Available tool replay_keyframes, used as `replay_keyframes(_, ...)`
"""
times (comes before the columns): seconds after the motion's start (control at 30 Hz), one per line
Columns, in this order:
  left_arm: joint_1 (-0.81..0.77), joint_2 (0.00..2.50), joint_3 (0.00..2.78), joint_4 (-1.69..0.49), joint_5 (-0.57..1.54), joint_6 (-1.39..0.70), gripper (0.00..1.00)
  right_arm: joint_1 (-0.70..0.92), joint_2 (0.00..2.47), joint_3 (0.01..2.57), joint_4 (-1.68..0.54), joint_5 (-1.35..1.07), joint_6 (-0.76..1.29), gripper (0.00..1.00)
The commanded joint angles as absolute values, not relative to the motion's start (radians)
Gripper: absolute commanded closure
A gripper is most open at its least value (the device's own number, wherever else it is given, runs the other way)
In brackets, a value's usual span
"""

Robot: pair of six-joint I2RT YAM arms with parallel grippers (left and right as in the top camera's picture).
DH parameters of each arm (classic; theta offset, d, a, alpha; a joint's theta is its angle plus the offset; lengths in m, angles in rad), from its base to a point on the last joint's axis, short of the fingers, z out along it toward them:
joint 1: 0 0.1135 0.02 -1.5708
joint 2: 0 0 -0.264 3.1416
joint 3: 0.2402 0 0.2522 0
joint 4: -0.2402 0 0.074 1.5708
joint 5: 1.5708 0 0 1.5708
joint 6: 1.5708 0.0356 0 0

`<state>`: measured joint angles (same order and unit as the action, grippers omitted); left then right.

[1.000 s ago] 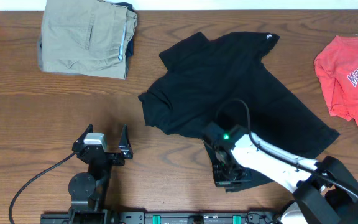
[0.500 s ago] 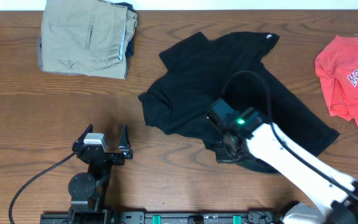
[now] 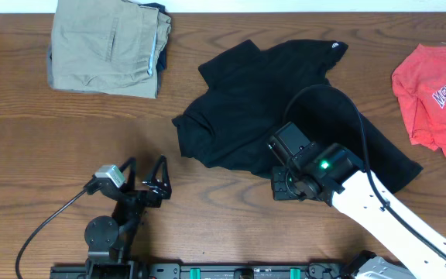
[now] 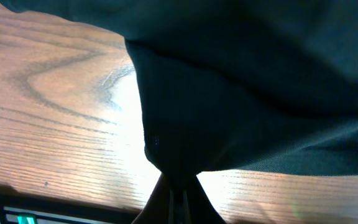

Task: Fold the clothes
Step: 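Reach the left gripper to the shirt's left side and grasp it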

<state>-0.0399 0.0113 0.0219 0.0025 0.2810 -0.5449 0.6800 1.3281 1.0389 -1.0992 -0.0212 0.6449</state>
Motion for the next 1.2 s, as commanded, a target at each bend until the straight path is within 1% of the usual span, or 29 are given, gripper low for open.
replay_keyframes(0.0, -0.036, 0.011, 0.008, 0.028, 0.44, -0.667, 0.02, 0.682, 1.32, 1.058, -1.086, -0.008, 0.631, 0.99)
replay_keyframes(0.07, -0.036, 0.011, 0.023, 0.033, 0.447, -0.645, 0.02, 0.682, 1.32, 1.058, -1.081, -0.007, 0.63, 0.99)
replay_keyframes(0.2, -0.036, 0.044, 0.111, 0.028, 0.445, -0.525, 0.02, 0.682, 1.32, 1.058, -1.084, -0.008, 0.63, 0.99)
replay_keyframes(0.33, -0.036, 0.199, 0.261, -0.02, 0.445, -0.418, 0.02, 0.682, 1.32, 1.058, -1.089, -0.008, 0.631, 0.99)
replay_keyframes(0.5, -0.037, 0.519, 0.517, -0.225, 0.468, -0.263, 0.02, 0.682, 1.32, 1.058, -1.083, -0.009, 0.631, 0.99)
replay_keyframes(0.63, -0.058, 0.805, 0.743, -0.481, 0.468, -0.175, 0.02, 0.682, 1.32, 1.058, -1.081, -0.011, 0.631, 0.99)
replay_keyframes(0.7, -0.065, 0.917, 0.814, -0.56, 0.469, -0.178, 0.02, 0.682, 1.32, 1.058, -1.082, -0.016, 0.631, 0.99)
replay_keyframes(0.77, -0.065, 1.009, 0.838, -0.564, 0.472, -0.208, 0.02, 0.682, 1.32, 1.058, -1.083, -0.026, 0.631, 0.99)
replay_keyframes(0.97, -0.065, 1.225, 0.838, -0.563, 0.547, -0.433, 0.02, 0.682, 1.32, 1.058, -1.084, -0.033, 0.631, 0.99)
replay_keyframes(1.17, -0.065, 1.394, 0.837, -0.557, 0.538, -0.448, 0.02, 0.682, 1.32, 1.058, -1.084, -0.034, 0.631, 0.99)
